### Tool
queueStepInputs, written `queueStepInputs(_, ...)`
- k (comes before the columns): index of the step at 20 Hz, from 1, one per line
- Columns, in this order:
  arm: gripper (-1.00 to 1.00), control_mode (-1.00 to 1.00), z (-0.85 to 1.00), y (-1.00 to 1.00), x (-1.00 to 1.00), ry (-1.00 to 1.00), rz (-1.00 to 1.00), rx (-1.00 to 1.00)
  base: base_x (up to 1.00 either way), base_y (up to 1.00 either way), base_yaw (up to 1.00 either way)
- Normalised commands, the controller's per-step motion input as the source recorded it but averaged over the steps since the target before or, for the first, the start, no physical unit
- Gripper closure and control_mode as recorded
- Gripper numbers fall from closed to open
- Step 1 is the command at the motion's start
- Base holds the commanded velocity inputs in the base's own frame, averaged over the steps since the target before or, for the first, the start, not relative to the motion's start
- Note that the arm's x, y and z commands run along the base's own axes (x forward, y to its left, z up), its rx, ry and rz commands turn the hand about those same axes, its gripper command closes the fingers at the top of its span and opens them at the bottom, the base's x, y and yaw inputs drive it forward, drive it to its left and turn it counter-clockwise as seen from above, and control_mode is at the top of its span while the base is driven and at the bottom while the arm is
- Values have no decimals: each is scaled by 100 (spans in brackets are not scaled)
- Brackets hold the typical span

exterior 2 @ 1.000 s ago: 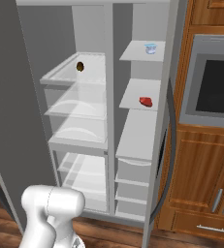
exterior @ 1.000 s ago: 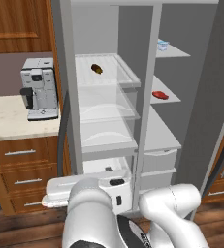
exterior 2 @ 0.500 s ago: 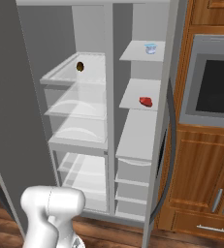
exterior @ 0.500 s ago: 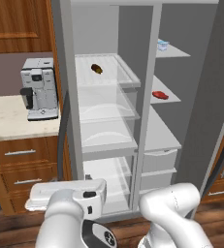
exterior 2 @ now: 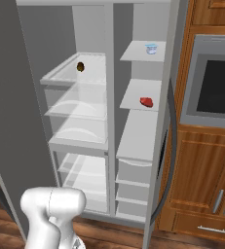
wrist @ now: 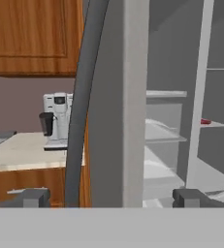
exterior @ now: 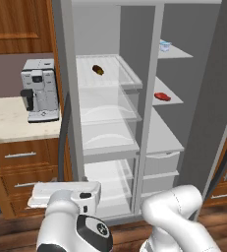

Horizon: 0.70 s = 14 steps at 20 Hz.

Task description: There's a steak in the fridge that needs to be moved to the freezer for freezing. Pick up the steak from the fridge, place it on any shelf in the freezer, and close the fridge and freezer doors when done.

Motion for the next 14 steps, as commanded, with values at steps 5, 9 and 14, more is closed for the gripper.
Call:
queueStepInputs(5,-100,-100,-50,6,39,0,0,1,0,0,0)
queueStepInputs(9,-100,-100,-49,9,34,0,0,0,0,0,0)
queueStepInputs(14,-100,-100,-37,9,8,-1,0,0,0,0,0)
